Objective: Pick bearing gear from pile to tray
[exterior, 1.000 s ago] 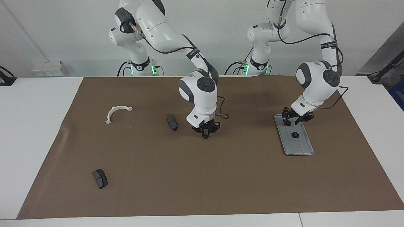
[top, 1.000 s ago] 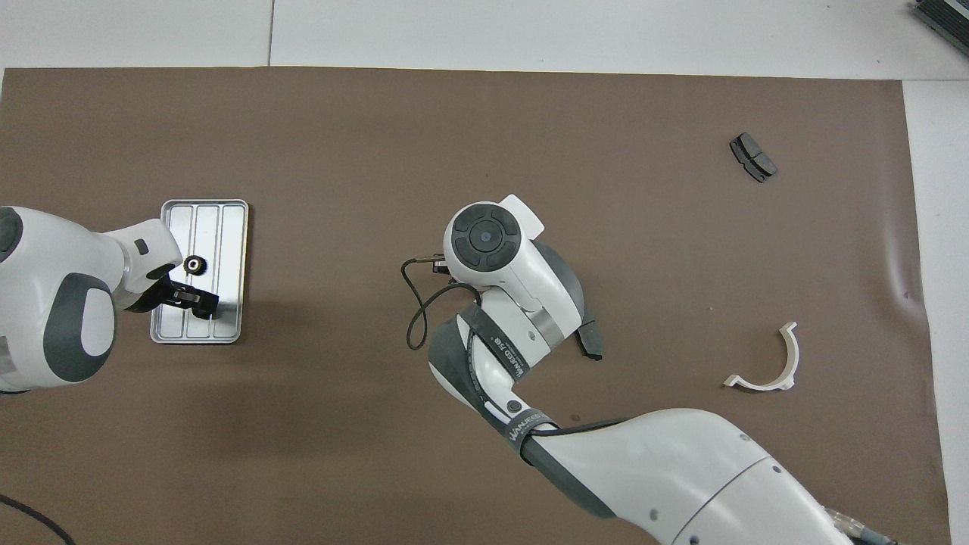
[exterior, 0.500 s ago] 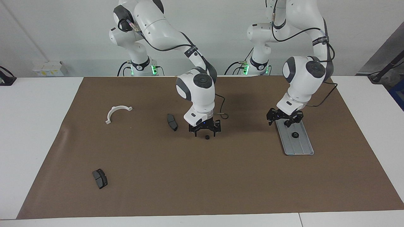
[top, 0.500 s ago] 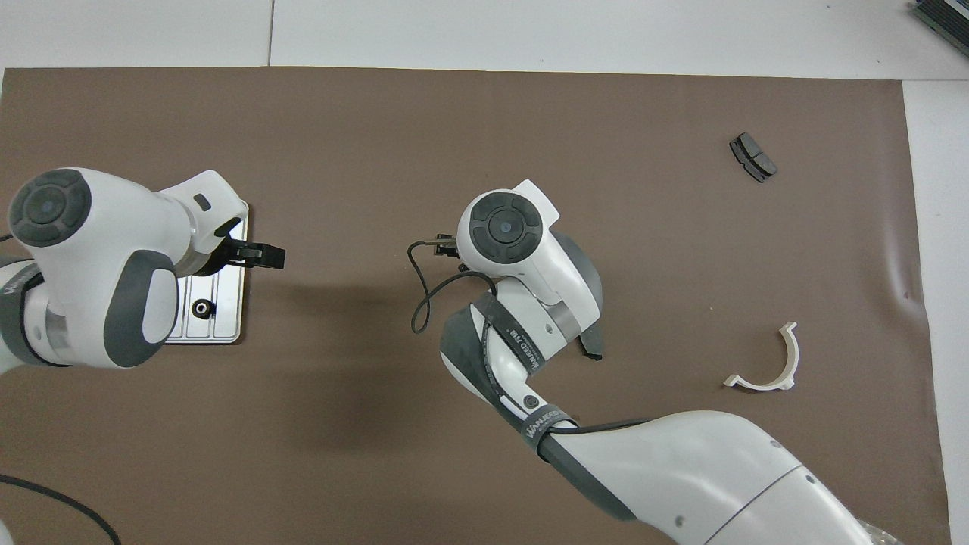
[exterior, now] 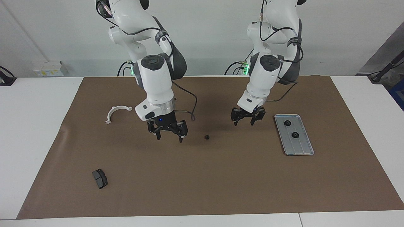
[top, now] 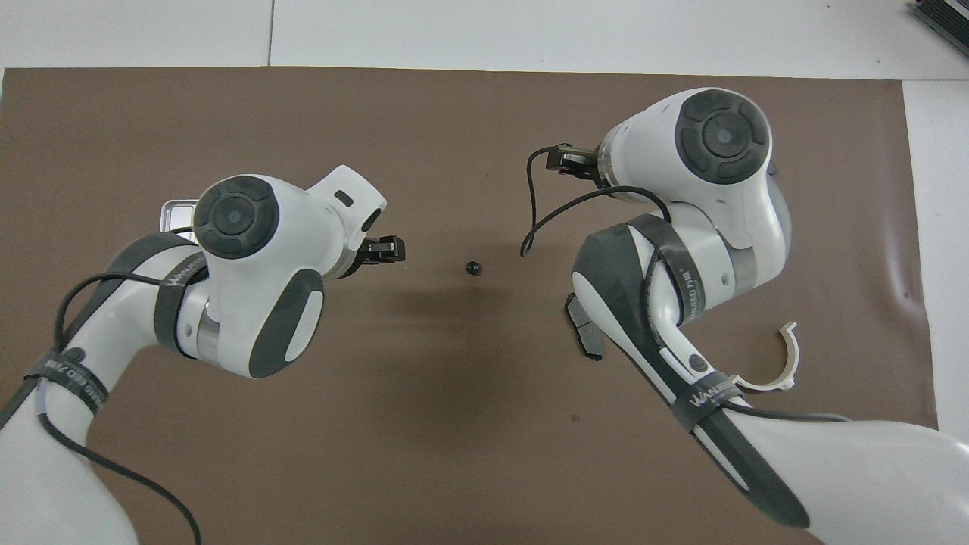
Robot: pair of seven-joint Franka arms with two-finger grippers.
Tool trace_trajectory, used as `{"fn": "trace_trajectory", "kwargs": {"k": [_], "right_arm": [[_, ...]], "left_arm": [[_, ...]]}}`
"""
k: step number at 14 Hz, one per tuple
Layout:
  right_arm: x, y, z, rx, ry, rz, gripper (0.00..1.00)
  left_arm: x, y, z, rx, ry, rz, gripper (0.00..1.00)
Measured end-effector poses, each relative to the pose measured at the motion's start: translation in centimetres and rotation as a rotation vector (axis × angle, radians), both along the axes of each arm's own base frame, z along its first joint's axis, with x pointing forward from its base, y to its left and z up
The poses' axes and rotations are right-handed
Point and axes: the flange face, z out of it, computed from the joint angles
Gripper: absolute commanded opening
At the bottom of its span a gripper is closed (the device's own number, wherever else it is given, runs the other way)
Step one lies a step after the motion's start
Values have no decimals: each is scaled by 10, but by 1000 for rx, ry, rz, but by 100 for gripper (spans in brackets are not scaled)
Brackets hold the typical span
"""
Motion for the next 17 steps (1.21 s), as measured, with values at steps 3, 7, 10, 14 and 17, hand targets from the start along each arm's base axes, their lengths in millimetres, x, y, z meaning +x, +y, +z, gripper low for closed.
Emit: {"fn": "trace_trajectory", "kwargs": {"k": [3,7,10,14,17], "right_arm": [[-8,-47,36,-44,45,10,100],[-32,-105,88,-41,106,62,100],[-51,-148,116,-49,155,102,100],[-71,-185,130,-53,223,127,100],[-82,-180,123,-43,249,139,100]], "left_arm": [[-1,-67,-25,2,12,15,65],[7,-98,-46,-6,2,1,58],[-3,-121,-78,18,6,-23,54],[-4,-129,-85,17,0,-31,51],[-7,-133,-88,21,3,-39,48]]}}
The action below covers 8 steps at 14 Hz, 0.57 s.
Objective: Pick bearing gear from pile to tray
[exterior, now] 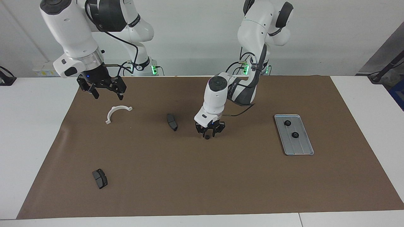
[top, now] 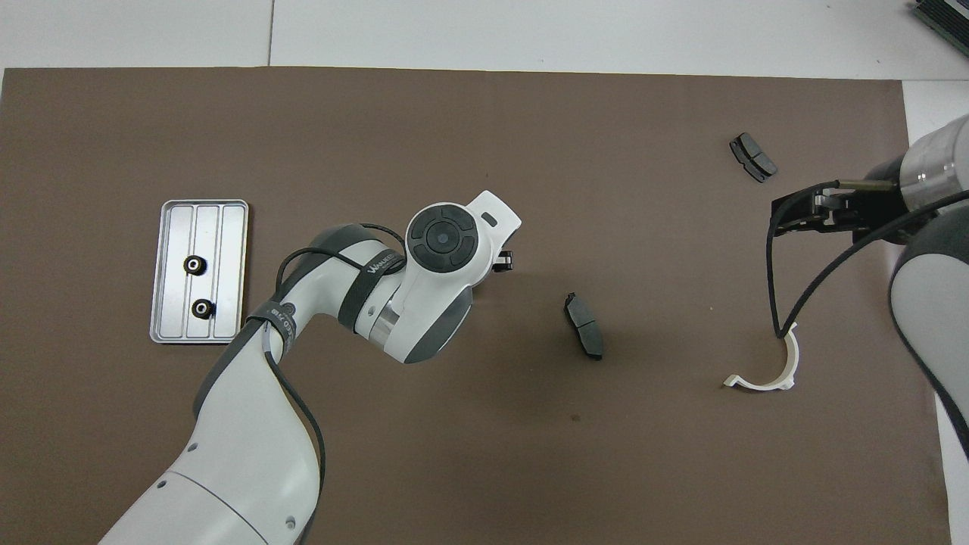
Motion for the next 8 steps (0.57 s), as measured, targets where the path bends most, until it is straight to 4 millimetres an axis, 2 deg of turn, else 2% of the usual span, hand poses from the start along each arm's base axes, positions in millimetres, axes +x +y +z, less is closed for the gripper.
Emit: {"fn": "trace_trajectory", "kwargs": {"k": [4,8], "right_arm": [[-8,0,-2,-1,2,0,100],[-7,-1,-1,0,-12,-2,100]], "left_arm": [[-2,-4,-10,1,-1,-9,46],[-2,-4,-12,4,-2,-10,31]]}}
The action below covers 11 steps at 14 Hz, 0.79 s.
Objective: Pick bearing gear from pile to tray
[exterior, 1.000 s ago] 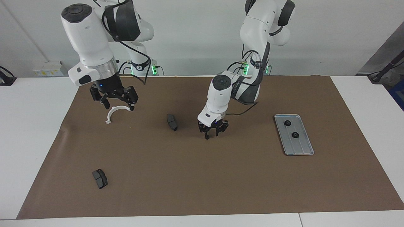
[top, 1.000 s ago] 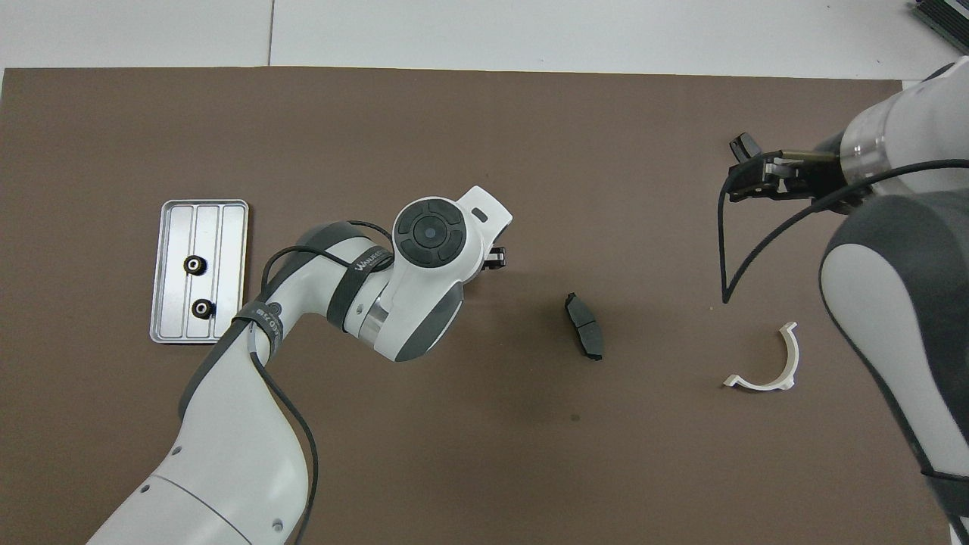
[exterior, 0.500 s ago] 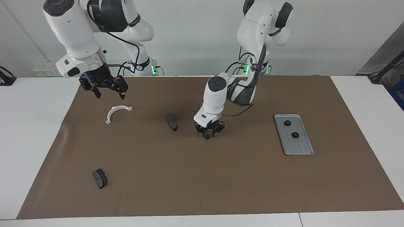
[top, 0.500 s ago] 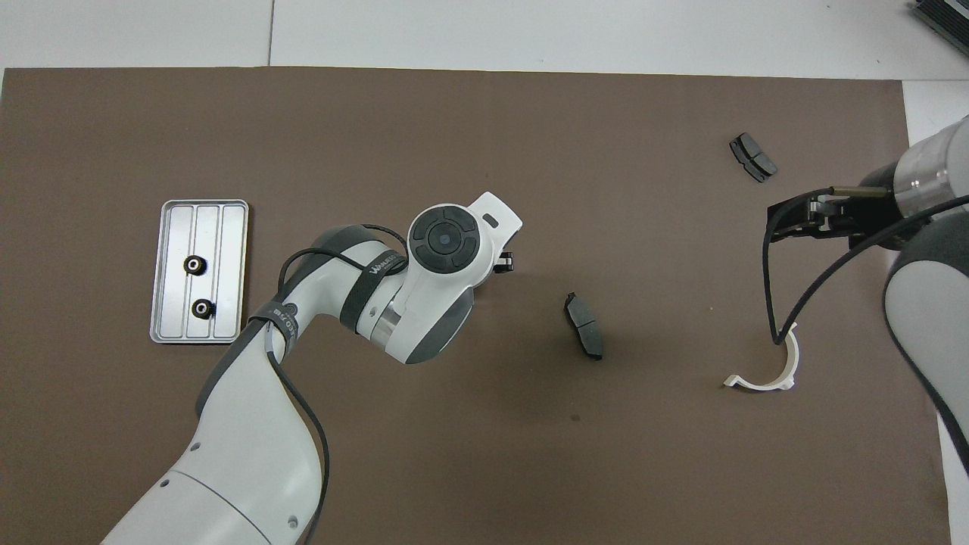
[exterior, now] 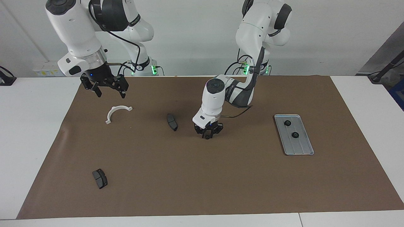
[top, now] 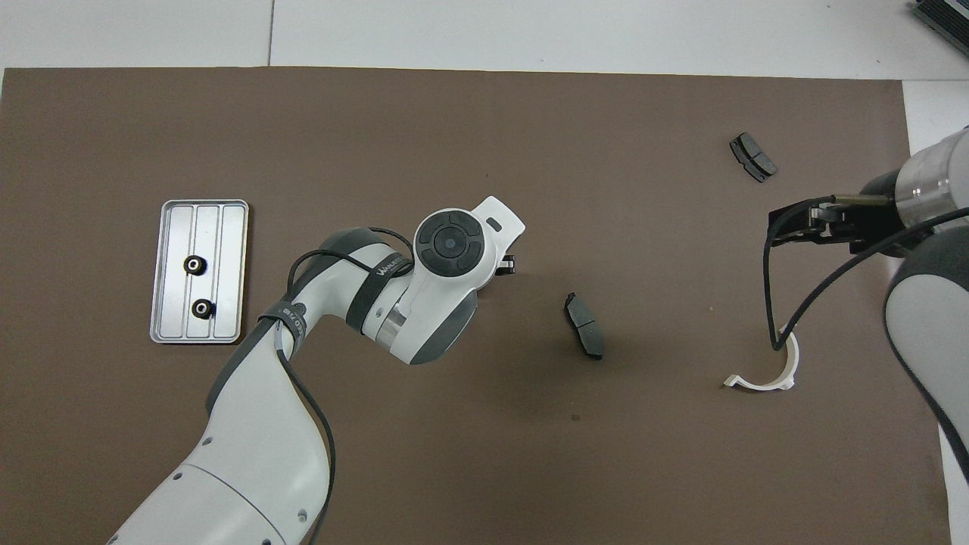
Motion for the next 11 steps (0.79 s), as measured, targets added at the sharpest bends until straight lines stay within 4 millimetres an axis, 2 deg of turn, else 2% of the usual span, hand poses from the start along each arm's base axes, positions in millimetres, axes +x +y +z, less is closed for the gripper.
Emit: {"fn": "trace_trajectory", "kwargs": {"k": [3,5,9,11], "right_arm": [[0,0,0,0,1,0,100],[0,0,0,0,1,0,100],[0,0,0,0,1,0,100],[0,1,0,0,1,1,100]], "left_arm": [[0,0,0,1,-1,-1,10],[0,-1,0,1,-1,-2,2],[2,1,2,0,-6,1,0],[15,11,19,-5,-25,24,0]]}}
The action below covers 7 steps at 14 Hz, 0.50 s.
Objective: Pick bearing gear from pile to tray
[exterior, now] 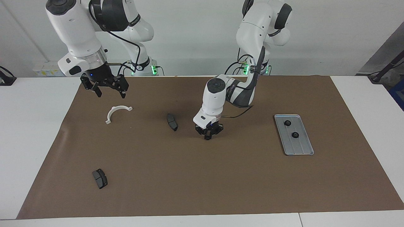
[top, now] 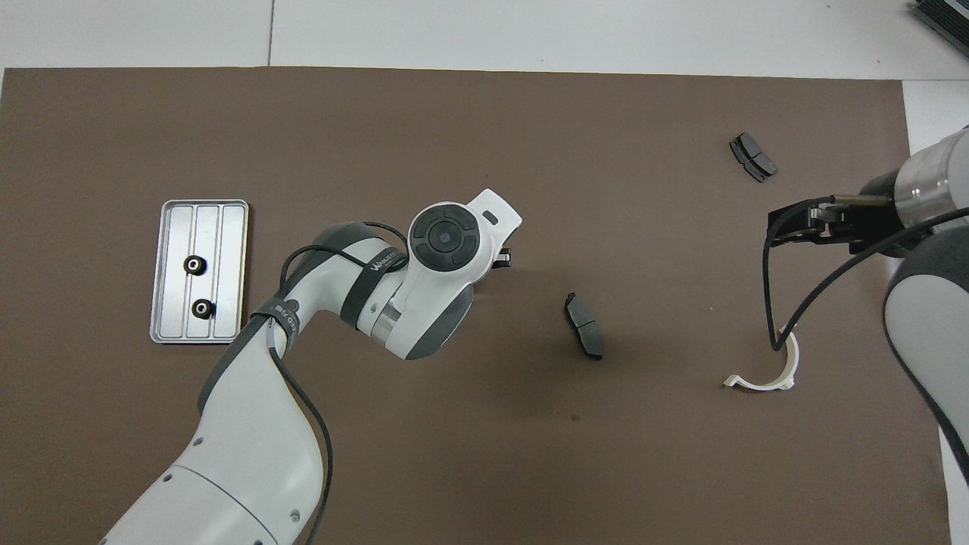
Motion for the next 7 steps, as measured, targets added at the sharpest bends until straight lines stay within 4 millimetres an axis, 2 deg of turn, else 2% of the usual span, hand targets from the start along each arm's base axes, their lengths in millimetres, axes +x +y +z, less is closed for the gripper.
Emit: {"fn": "trace_trajectory", "kwargs": {"k": [2,4,5,7], "right_arm": [[0,0,0,0,0,0,100],[0,0,0,0,0,0,100],[0,0,0,0,0,0,100],[0,0,0,0,0,0,100]], "left_arm": [[20,31,31,-1,-11,53,0],[38,73,58,4,-13,113,0],[45,96,66,13,-7,125,0],[53,144,69,38,8,99,0]]}}
